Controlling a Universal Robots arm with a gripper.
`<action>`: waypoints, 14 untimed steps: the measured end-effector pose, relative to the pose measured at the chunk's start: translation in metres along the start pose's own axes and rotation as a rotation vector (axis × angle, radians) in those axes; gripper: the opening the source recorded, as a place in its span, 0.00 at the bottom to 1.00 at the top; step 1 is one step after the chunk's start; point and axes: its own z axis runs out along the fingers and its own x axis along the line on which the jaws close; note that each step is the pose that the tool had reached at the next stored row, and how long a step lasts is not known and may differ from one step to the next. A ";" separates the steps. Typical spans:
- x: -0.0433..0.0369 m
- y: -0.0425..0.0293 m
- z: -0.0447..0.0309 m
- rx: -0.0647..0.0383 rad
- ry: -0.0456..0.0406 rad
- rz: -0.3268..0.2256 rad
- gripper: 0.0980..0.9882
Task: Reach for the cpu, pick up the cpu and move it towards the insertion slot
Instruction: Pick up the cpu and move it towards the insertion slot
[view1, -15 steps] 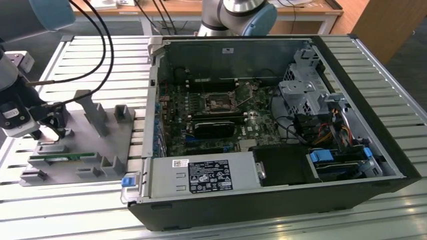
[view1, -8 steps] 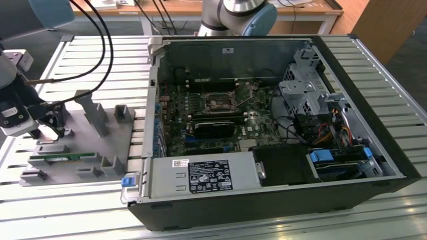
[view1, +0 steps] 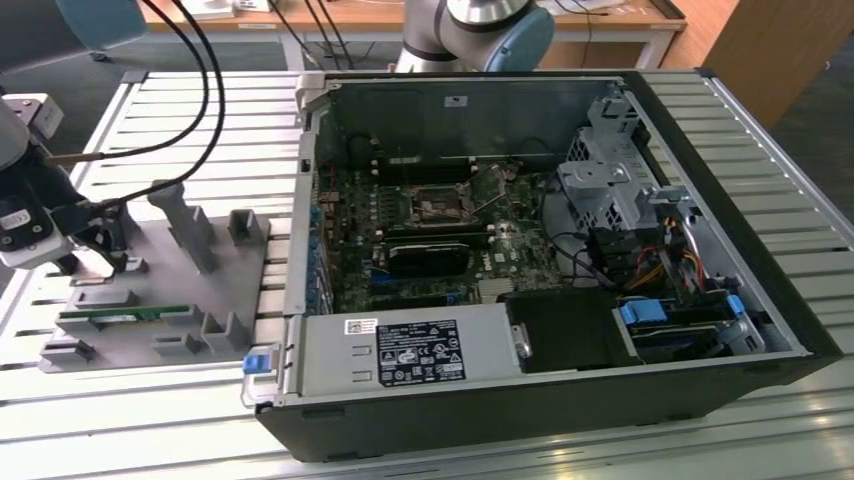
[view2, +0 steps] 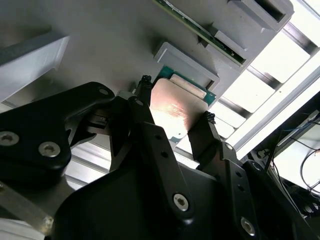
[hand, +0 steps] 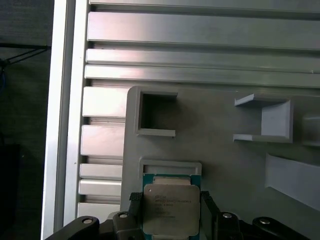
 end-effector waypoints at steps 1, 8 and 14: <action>0.0000 0.0000 -0.0009 0.000 0.0000 0.000 0.50; 0.0001 0.0004 -0.0082 0.000 0.0001 0.000 0.50; 0.0001 0.0007 -0.0149 0.000 0.0001 0.000 0.50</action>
